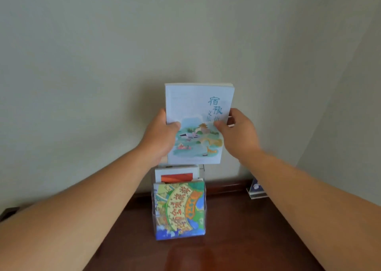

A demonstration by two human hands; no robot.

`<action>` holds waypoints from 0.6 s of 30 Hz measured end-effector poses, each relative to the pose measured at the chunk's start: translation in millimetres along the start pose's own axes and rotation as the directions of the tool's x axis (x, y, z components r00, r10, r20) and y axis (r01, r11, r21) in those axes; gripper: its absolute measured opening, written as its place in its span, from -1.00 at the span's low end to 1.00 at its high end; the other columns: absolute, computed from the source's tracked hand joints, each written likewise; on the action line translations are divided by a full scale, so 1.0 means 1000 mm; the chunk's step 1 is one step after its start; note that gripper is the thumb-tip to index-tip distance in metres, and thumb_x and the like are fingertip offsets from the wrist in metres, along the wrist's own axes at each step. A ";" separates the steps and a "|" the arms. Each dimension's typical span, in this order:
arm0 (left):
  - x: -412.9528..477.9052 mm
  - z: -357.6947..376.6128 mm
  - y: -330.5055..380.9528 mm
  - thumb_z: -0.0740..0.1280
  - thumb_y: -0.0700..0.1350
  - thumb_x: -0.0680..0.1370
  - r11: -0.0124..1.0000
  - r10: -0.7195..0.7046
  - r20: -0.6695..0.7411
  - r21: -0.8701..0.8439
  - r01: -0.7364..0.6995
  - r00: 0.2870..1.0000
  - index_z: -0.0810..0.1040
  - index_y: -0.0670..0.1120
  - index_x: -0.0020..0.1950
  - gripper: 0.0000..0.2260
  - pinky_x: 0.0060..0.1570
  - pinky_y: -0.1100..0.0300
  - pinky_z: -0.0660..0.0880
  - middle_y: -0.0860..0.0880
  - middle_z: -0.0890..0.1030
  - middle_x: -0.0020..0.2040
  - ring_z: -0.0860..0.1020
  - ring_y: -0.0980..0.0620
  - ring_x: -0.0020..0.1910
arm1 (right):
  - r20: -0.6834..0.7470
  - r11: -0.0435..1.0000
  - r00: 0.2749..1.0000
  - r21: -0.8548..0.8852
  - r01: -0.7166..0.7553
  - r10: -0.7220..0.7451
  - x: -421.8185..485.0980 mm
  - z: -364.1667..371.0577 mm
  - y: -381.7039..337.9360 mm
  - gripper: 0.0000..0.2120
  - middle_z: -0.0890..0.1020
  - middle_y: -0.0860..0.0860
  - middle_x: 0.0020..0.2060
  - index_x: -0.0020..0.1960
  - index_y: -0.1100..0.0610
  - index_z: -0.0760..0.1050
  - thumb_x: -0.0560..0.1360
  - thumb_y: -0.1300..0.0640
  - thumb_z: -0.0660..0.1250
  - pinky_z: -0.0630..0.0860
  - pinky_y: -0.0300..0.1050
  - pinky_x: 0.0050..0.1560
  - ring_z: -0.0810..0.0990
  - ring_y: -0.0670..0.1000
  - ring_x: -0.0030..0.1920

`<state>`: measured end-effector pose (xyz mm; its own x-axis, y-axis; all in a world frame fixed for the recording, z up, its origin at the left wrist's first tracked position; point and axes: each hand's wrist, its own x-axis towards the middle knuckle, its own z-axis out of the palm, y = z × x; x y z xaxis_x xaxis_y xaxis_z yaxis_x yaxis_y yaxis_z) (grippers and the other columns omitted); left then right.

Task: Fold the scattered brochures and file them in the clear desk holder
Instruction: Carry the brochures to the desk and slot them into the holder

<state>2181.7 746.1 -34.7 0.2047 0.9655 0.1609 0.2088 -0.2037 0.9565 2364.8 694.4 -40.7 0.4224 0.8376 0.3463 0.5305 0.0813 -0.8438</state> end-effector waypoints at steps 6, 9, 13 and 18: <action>0.035 -0.028 0.013 0.22 -0.20 0.56 0.998 0.052 -0.063 0.021 -0.051 0.997 0.47 0.02 0.20 -0.75 0.13 -0.11 0.53 -0.02 0.60 0.11 0.58 -0.09 0.11 | -0.011 0.999 0.999 -0.021 0.049 -0.049 0.038 0.025 -0.031 -0.89 0.57 -0.16 -0.17 0.07 0.04 0.48 0.56 0.13 0.34 0.54 -0.06 -0.13 0.60 -0.02 -0.11; 0.048 -0.033 0.008 0.23 -0.20 0.55 0.999 0.049 -0.105 0.017 -0.048 0.993 0.47 0.01 0.18 -0.77 0.16 -0.13 0.51 -0.03 0.61 0.10 0.57 -0.09 0.10 | -0.001 0.998 0.998 -0.021 0.062 -0.062 0.053 0.037 -0.032 -0.88 0.55 -0.20 -0.19 0.09 0.05 0.48 0.56 0.13 0.33 0.52 -0.09 -0.16 0.57 -0.05 -0.15; 0.057 -0.032 -0.005 0.24 -0.21 0.56 1.000 0.001 -0.119 -0.004 -0.002 0.993 0.48 0.01 0.19 -0.77 0.19 -0.16 0.50 -0.03 0.61 0.11 0.57 -0.09 0.11 | 0.036 0.999 0.998 -0.010 0.050 -0.050 0.062 0.051 -0.019 -0.90 0.56 -0.17 -0.18 0.07 0.01 0.46 0.56 0.13 0.33 0.53 -0.10 -0.19 0.58 -0.06 -0.15; 0.061 -0.026 -0.026 0.23 -0.22 0.59 0.999 -0.034 -0.099 -0.025 0.032 0.995 0.47 0.05 0.24 -0.73 0.13 -0.04 0.53 0.04 0.61 0.13 0.58 -0.02 0.13 | 0.083 1.000 0.996 -0.005 0.022 -0.022 0.064 0.061 0.002 -0.89 0.56 -0.16 -0.16 0.08 0.03 0.47 0.56 0.13 0.34 0.46 -0.23 -0.28 0.56 -0.11 -0.18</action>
<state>2164.0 814.3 -43.8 0.1018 0.9832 0.1514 0.1915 -0.1687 0.9669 2348.1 781.2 -45.2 0.3482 0.8776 0.3295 0.5435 0.0974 -0.8337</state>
